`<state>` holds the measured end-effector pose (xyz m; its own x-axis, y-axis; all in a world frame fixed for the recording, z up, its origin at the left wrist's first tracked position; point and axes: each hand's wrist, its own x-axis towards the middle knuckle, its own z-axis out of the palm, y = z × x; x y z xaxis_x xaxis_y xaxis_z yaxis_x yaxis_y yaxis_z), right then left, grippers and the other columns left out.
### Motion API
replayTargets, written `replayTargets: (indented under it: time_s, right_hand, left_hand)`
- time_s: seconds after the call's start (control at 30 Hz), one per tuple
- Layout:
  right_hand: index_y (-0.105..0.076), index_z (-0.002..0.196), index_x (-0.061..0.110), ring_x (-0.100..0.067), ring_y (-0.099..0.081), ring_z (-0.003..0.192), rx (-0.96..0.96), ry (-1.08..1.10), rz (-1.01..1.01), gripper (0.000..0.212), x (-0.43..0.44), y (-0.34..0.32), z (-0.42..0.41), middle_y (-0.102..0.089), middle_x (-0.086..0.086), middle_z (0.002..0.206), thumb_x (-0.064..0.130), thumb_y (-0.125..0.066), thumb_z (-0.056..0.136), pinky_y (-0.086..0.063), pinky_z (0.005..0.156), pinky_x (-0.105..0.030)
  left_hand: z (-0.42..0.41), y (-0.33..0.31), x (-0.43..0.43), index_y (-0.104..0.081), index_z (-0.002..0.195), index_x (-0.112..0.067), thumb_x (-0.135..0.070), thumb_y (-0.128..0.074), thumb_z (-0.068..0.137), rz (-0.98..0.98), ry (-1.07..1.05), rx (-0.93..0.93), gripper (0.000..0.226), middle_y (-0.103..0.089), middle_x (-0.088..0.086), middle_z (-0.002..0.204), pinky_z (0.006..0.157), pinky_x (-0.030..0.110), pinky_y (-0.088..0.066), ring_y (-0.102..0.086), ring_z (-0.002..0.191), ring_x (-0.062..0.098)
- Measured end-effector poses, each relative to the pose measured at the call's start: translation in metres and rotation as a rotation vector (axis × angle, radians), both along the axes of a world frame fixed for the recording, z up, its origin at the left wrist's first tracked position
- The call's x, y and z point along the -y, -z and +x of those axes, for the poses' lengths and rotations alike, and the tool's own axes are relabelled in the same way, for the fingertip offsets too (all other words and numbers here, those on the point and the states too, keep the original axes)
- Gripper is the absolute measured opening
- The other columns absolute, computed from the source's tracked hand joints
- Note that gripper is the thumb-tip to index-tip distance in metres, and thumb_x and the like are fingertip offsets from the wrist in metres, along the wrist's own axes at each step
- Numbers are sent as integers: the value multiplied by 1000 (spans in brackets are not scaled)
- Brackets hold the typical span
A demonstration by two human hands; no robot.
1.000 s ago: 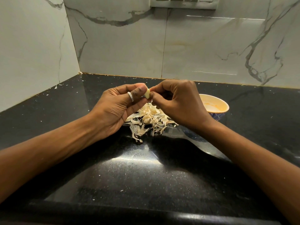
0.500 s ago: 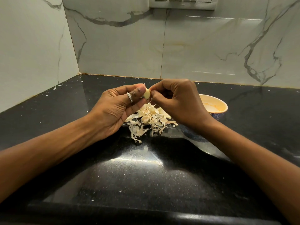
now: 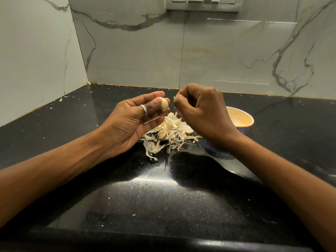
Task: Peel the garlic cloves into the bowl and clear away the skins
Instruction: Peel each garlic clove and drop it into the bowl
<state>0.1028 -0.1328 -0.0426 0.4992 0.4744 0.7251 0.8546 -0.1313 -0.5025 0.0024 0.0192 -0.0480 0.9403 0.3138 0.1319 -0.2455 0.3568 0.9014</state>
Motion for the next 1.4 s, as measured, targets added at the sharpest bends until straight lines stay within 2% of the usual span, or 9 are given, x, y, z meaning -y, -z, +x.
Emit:
replayTargets:
  time_s: [0.13, 0.3, 0.47, 0.63, 0.77, 1.03, 1.2, 1.4]
  right_hand:
    - [-66, 74, 7, -24, -64, 57, 27, 46, 2, 29, 0, 0, 1, -67, -6, 64, 24, -65, 97, -53, 57, -45]
    - [-72, 90, 7, -13, -67, 69, 50, 6, -6, 9, 1, -1, -1, -71, -1, 78, 16, -75, 89, -57, 65, -31]
    - [-75, 88, 10, -10, -68, 71, 56, -21, -25, 7, 1, -2, -1, -72, 3, 79, 17, -76, 88, -58, 67, -30]
    - [-78, 93, 12, -6, -70, 72, 43, -76, -42, 7, 2, -2, -1, -74, 5, 80, 17, -74, 91, -59, 69, -24]
    - [-79, 92, 12, -7, -71, 71, 44, -83, -48, 11, 2, -1, -1, -74, 6, 79, 22, -75, 90, -60, 67, -28]
    - [-80, 91, 13, -14, -72, 68, 31, -96, -61, 16, 3, 0, 0, -75, 3, 76, 28, -75, 89, -59, 64, -41]
    - [-80, 91, 12, -14, -71, 67, 44, -104, -76, 21, 2, 1, 2, -75, 3, 76, 32, -72, 89, -59, 63, -41]
    - [-79, 92, 8, -17, -72, 68, 13, -116, -87, 14, 3, 2, 4, -75, 0, 77, 22, -74, 91, -59, 64, -43]
  left_hand:
    - [1, 1, -1, -69, 117, -7, -7, -62, 86, 6, 2, 11, 32, -75, 12, 113, 78, 24, -61, -71, 102, 22]
    - [3, 3, -2, -67, 115, -4, -3, -67, 78, 38, 2, 45, 38, -75, 16, 111, 82, 25, -60, -72, 103, 22]
    - [4, 6, -3, -70, 103, -1, -3, -72, 73, 139, -55, 63, 30, -77, 12, 94, 79, 23, -59, -74, 92, 19]
    - [2, 6, -4, -76, 97, -6, -6, -75, 71, 213, -90, 71, 25, -77, 12, 96, 85, 26, -59, -74, 93, 20]
    - [1, 7, -3, -80, 89, -13, -10, -77, 69, 276, -119, 72, 21, -78, 12, 96, 88, 30, -59, -73, 93, 21]
    - [2, 9, -3, -82, 85, -19, -13, -79, 67, 345, -134, 57, 20, -78, 11, 96, 86, 30, -60, -73, 92, 21]
    - [1, 9, -2, -81, 87, -14, -9, -78, 69, 325, -125, 47, 19, -78, 13, 96, 82, 28, -60, -74, 92, 22]
    - [0, 8, -2, -80, 90, -12, -8, -78, 69, 319, -124, 44, 21, -77, 14, 97, 81, 28, -60, -74, 93, 24]
